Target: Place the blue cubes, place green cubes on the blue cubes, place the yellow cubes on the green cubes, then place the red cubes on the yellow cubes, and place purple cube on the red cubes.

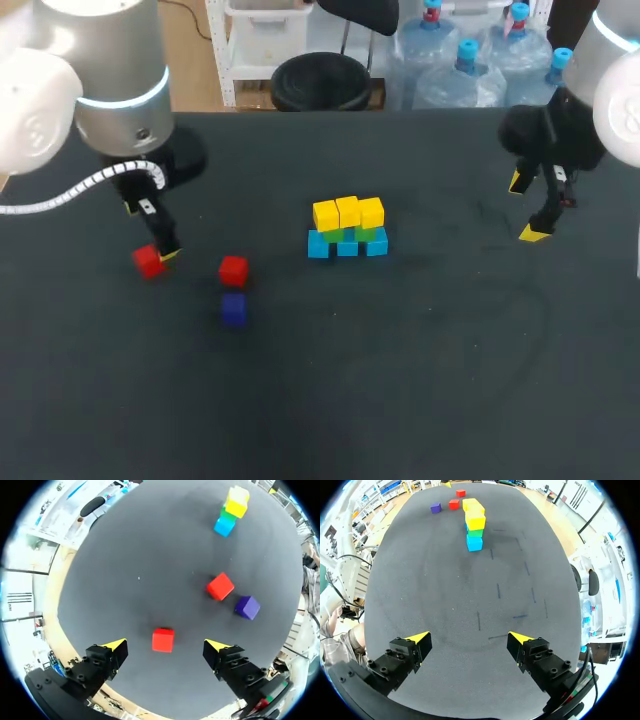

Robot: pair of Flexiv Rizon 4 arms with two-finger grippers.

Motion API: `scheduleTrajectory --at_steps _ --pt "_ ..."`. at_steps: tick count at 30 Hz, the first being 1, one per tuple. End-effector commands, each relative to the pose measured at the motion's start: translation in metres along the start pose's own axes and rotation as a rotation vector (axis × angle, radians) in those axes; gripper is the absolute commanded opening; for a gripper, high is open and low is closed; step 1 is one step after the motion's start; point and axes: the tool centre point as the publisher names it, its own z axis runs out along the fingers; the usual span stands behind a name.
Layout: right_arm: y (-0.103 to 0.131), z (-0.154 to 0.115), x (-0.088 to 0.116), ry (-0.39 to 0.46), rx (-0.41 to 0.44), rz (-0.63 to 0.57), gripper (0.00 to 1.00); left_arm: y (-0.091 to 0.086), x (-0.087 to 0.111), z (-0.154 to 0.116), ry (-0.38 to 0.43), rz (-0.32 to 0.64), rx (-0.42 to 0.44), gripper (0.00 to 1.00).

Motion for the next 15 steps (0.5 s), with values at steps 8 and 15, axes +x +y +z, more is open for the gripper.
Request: scheduleTrajectory --at_steps 8,15 --pt "-0.001 0.001 0.000 -0.001 -0.001 -0.001 1.00 0.005 0.003 0.029 0.084 0.002 0.087 1.00" --pt "-0.001 0.001 0.000 -0.001 -0.001 -0.001 1.00 0.005 -0.004 0.032 0.072 -0.017 0.059 1.00"
